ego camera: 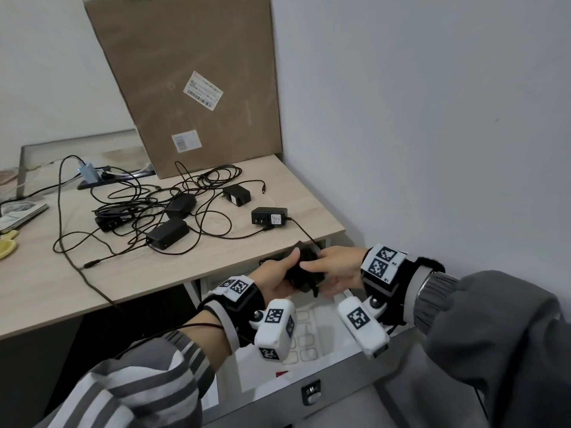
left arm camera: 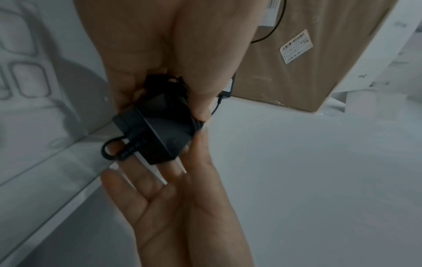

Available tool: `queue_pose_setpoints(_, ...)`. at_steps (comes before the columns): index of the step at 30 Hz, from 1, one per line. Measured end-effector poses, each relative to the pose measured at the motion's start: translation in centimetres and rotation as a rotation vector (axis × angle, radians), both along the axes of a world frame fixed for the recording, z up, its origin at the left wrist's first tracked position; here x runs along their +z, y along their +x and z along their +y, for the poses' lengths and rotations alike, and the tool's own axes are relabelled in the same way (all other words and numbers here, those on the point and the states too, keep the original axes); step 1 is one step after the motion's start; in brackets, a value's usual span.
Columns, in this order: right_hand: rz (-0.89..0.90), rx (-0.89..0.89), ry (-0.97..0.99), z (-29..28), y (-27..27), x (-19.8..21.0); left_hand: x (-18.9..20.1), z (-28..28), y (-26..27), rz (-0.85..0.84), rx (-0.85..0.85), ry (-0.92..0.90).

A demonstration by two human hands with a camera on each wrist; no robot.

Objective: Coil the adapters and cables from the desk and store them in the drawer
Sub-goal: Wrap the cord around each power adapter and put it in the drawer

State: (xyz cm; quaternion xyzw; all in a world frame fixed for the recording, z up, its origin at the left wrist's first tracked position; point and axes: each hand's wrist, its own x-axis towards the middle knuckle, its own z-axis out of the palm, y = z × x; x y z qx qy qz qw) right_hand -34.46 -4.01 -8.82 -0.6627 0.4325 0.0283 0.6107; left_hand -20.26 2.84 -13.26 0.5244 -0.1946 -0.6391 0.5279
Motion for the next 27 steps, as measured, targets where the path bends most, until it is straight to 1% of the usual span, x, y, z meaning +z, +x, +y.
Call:
queue_pose_setpoints(2,-0.085,-0.055,-0.007,0.3,0.3,0.0,0.3,0.0,0.2,0.006,-0.004,-0.030)
queue_pose_setpoints(4,-0.109,-0.062,-0.065,0.4,0.5,-0.1,0.4,0.1,0.1,-0.075,-0.054,-0.006)
queue_pose_setpoints(7,-0.105,-0.074,-0.200,0.5,0.7,-0.3,0.3,0.2,-0.4,-0.303,-0.112,0.088)
queue_pose_setpoints(8,-0.107,-0.083,-0.234,0.6,0.6,-0.4,0.5,0.3,-0.6,-0.402,-0.116,0.117)
queue_pose_setpoints(10,-0.096,-0.082,-0.293,0.9,0.6,-0.4,0.6,0.2,-0.4,-0.661,-0.111,0.178)
queue_pose_setpoints(11,-0.082,-0.074,-0.329,0.9,0.5,-0.3,0.7,0.1,-0.3,-0.743,-0.116,0.198)
queue_pose_setpoints(12,-0.065,-0.068,-0.364,1.0,0.5,-0.2,0.6,-0.1,-0.2,-0.764,-0.112,0.188)
queue_pose_setpoints(14,-0.039,-0.062,-0.412,1.3,0.4,0.1,0.4,-0.5,-0.3,-0.680,-0.055,0.119)
queue_pose_setpoints(16,-0.015,-0.049,-0.474,1.4,0.4,0.2,0.1,-0.9,-0.3,-0.526,0.060,0.071)
queue_pose_setpoints(18,0.020,-0.026,-0.555,1.6,0.3,0.4,0.3,-0.7,-0.3,-0.425,0.171,0.051)
queue_pose_setpoints(19,0.037,-0.010,-0.590,1.6,0.2,0.6,0.3,-0.6,-0.1,-0.396,0.200,0.056)
queue_pose_setpoints(21,0.086,0.044,-0.663,1.7,-0.1,1.0,0.8,-0.5,-0.2,-0.325,0.186,0.070)
queue_pose_setpoints(23,0.113,0.103,-0.718,2.0,-0.2,1.4,1.3,-0.4,-0.4,-0.260,0.097,0.076)
queue_pose_setpoints(25,0.133,0.149,-0.716,2.4,-0.2,1.5,1.4,-0.4,-0.8,-0.200,0.031,0.099)
queue_pose_setpoints(27,0.136,0.192,-0.659,2.7,0.0,1.3,0.9,-0.5,-0.9,-0.159,0.025,0.103)
